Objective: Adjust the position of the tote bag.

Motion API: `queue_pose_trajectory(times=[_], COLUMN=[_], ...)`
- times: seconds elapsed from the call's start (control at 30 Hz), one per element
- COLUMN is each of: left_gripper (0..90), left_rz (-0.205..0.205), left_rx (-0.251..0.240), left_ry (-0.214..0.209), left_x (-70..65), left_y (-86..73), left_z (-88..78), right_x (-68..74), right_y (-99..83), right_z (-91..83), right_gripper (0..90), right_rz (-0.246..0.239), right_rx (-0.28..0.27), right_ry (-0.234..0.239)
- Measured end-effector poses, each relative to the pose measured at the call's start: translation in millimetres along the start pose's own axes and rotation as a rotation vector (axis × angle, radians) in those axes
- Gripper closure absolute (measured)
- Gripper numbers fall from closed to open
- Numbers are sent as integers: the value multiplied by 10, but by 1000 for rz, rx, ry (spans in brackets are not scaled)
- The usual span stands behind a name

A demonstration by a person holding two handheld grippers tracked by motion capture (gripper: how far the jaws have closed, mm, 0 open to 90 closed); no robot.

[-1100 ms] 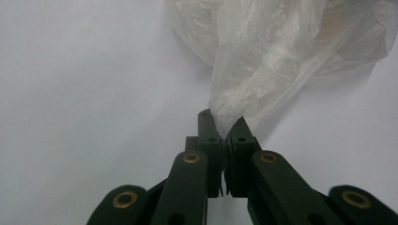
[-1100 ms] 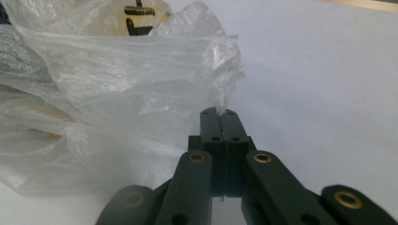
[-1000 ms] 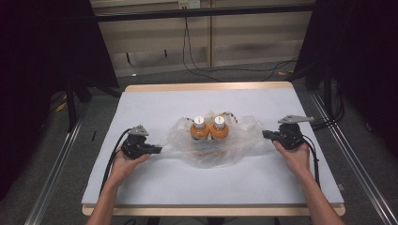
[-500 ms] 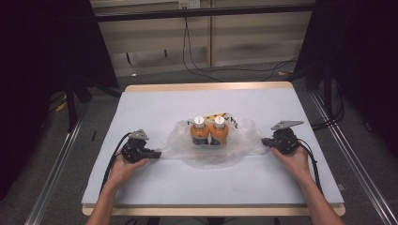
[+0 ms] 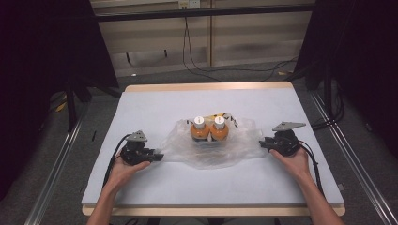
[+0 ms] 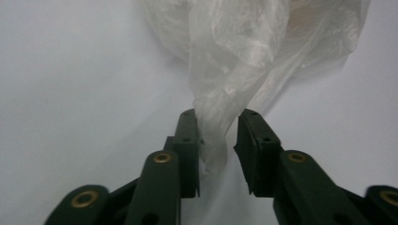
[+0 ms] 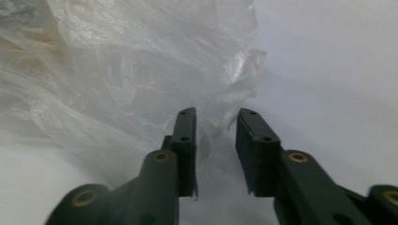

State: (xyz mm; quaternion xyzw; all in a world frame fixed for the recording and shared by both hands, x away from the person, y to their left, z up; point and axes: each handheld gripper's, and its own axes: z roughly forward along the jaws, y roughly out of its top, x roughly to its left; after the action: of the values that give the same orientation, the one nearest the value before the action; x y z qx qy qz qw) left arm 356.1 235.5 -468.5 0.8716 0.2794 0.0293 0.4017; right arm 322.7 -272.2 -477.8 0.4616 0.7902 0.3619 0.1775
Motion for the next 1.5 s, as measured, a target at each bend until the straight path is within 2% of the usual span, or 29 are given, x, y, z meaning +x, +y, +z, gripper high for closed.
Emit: queue_pose_trajectory(times=[0.03,0.07,0.1,0.13,0.2,0.27,0.3,0.33,0.43,0.47,0.5,0.53,0.63,0.77,0.83,0.9,0.97,1.03,1.13,1.17,1.23,1.27,1.3,1.33,1.37,1.4,1.43,1.47,1.5], left_gripper=[643,600,561,561,431,398,386,376,373,365,367,383,425,509,537,547,639,658,742,751,757,763,763,766,770,770,771,812,824], left_rz=[-4,-1,-1,-11,-36,-24,-24,-25,-38,-42,-42,-45,-38,-29,-26,-23,-10,1,41,41,63,72,80,93,93,95,104,116,123], left_rx=[-9,-41,-41,-66,-86,-113,-113,-124,-171,-205,-205,-229,-272,-277,-272,-276,-280,-290,-279,-279,-271,-267,-264,-262,-262,-261,-257,-255,-255], left_ry=[3,-6,-6,0,-1,11,11,11,12,16,16,11,-7,-26,-20,-44,-37,-41,-46,-46,-56,-59,-66,-74,-74,-76,-83,-90,-94], left_x=[-8,-23,-23,-33,-41,-56,-56,-56,-49,-48,-48,-50,-101,-137,-141,-151,-171,-201,-300,-300,-355,-377,-395,-428,-428,-445,-460,-478,-493], left_y=[7,29,29,45,67,90,90,98,110,127,127,135,186,218,222,227,239,267,354,354,407,437,466,530,530,557,587,615,643], left_z=[-14,-57,-57,-87,-124,-187,-187,-210,-285,-351,-351,-382,-434,-413,-412,-408,-416,-414,-388,-388,-358,-338,-314,-260,-260,-232,-204,-180,-156], right_x=[18,40,40,44,38,32,32,19,17,23,23,30,53,37,32,35,50,79,167,167,221,277,277,347,347,380,412,475,502], right_y=[5,15,15,19,31,48,48,57,68,85,85,110,159,187,190,196,212,238,320,320,378,433,433,487,487,509,532,569,593], right_z=[-18,-52,-52,-77,-125,-206,-206,-264,-320,-372,-372,-435,-531,-630,-650,-692,-742,-766,-809,-809,-839,-850,-850,-845,-845,-836,-826,-800,-771], right_gripper=[621,552,552,528,473,406,406,378,359,342,342,334,315,282,273,261,259,263,317,317,372,439,439,531,531,577,671,785,825], right_rz=[-11,-23,-23,-10,8,12,12,20,28,29,29,44,33,50,48,50,46,38,13,13,10,-10,-10,-23,-23,-38,-46,-51,-60], right_rx=[-14,-36,-36,-52,-87,-131,-131,-163,-191,-213,-213,-247,-281,-315,-318,-331,-345,-356,-371,-371,-381,-385,-385,-380,-380,-378,-378,-381,-370], right_ry=[2,4,4,13,35,51,51,55,60,61,61,76,74,92,97,95,107,99,90,90,100,110,110,136,136,139,151,167,186])
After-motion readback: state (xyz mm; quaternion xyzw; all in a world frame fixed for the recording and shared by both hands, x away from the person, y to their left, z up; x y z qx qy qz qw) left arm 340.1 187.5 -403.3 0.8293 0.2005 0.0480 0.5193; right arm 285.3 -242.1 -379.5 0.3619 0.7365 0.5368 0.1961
